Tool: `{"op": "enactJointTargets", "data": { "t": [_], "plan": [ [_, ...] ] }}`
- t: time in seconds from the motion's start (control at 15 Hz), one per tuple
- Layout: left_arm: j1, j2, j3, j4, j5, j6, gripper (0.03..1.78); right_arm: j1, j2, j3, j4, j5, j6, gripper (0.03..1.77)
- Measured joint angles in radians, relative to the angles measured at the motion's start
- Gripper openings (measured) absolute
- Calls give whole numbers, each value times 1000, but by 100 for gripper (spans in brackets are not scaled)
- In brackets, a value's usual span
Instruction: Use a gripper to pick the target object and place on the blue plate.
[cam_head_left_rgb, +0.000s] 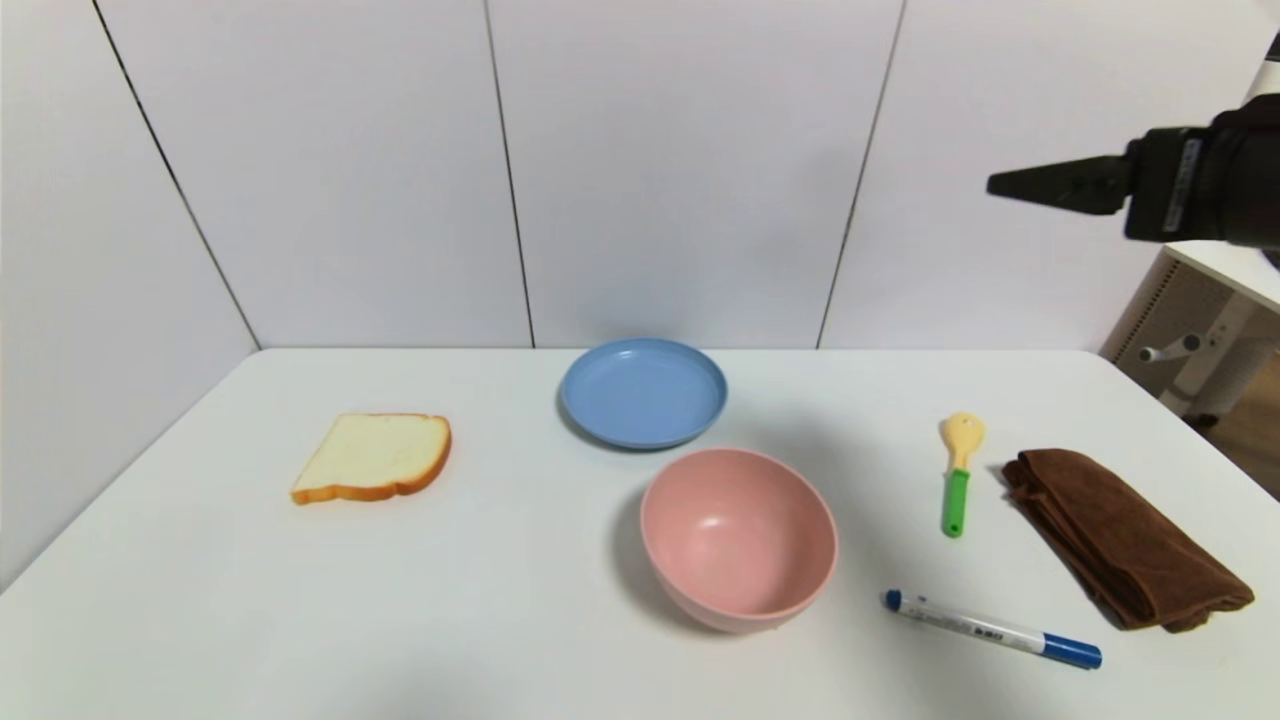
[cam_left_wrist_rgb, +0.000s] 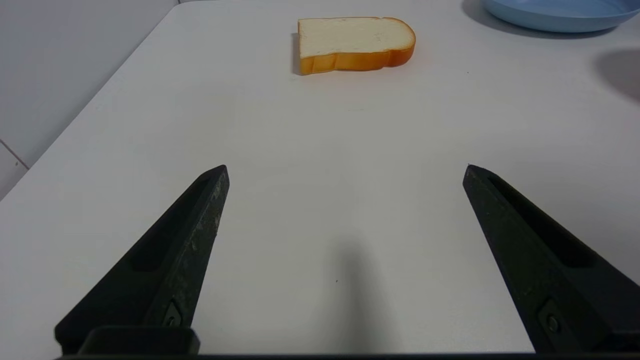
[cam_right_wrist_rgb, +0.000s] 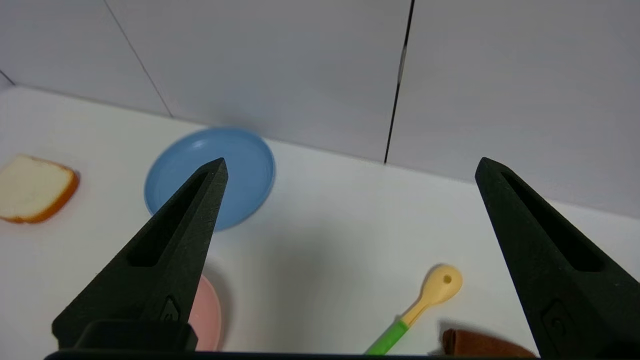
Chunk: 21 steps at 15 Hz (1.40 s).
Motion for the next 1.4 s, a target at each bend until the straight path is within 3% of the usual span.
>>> {"op": "enactJointTargets", "data": {
  "t": [0.2, 0.53, 0.93, 1.2, 1.4],
  "plan": [
    [0, 0, 0, 0, 0, 0, 169, 2, 151, -69, 175, -3, 27, 171],
    [0, 0, 0, 0, 0, 0, 169, -29, 341, -120, 386, -17, 153, 171],
    [0, 0, 0, 0, 0, 0, 169, -49, 502, -256, 591, -132, 386, 171],
    [0, 0, 0, 0, 0, 0, 169, -58, 574, -299, 615, -176, 521, 171],
    [0, 0, 0, 0, 0, 0, 169, -71, 607, -299, 617, -192, 547, 171]
  ]
}}
